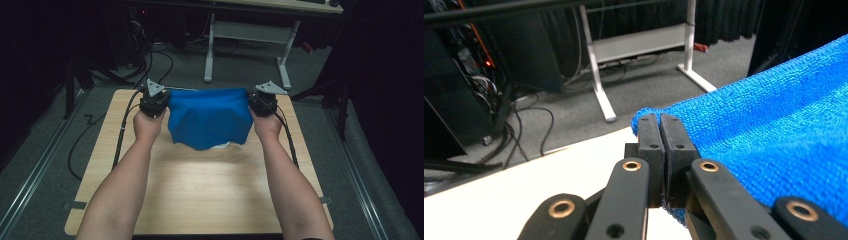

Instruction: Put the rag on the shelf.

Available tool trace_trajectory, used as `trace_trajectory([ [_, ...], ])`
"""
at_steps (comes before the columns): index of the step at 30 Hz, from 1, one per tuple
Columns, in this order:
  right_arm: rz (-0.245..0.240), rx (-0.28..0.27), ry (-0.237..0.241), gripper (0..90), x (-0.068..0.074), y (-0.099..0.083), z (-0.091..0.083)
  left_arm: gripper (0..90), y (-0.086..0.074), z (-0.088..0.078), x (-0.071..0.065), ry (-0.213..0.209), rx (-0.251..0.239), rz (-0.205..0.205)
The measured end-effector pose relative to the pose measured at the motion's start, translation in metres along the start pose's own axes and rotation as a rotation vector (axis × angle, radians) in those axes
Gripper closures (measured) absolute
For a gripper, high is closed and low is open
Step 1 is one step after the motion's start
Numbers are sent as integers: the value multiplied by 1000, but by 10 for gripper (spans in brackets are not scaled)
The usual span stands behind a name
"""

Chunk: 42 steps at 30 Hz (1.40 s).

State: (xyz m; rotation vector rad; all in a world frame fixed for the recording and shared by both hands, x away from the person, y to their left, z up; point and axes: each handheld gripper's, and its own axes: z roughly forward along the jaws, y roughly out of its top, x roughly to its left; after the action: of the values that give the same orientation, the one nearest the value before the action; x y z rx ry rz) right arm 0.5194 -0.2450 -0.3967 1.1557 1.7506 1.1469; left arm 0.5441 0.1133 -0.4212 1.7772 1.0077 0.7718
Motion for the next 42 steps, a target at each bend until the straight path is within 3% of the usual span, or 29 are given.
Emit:
trace_trajectory([
  [11,6,31,17,883,0,-21,-1,889,-24,4,-7,-27,57,-14],
  [19,33,68,32,883,-1,-41,5,889,-37,8,-8,-46,77,-24],
  [28,82,100,54,882,-2,-64,10,888,-50,16,-11,-70,131,-23],
  [42,92,128,66,881,4,-77,12,886,-68,13,-12,-72,144,-58],
])
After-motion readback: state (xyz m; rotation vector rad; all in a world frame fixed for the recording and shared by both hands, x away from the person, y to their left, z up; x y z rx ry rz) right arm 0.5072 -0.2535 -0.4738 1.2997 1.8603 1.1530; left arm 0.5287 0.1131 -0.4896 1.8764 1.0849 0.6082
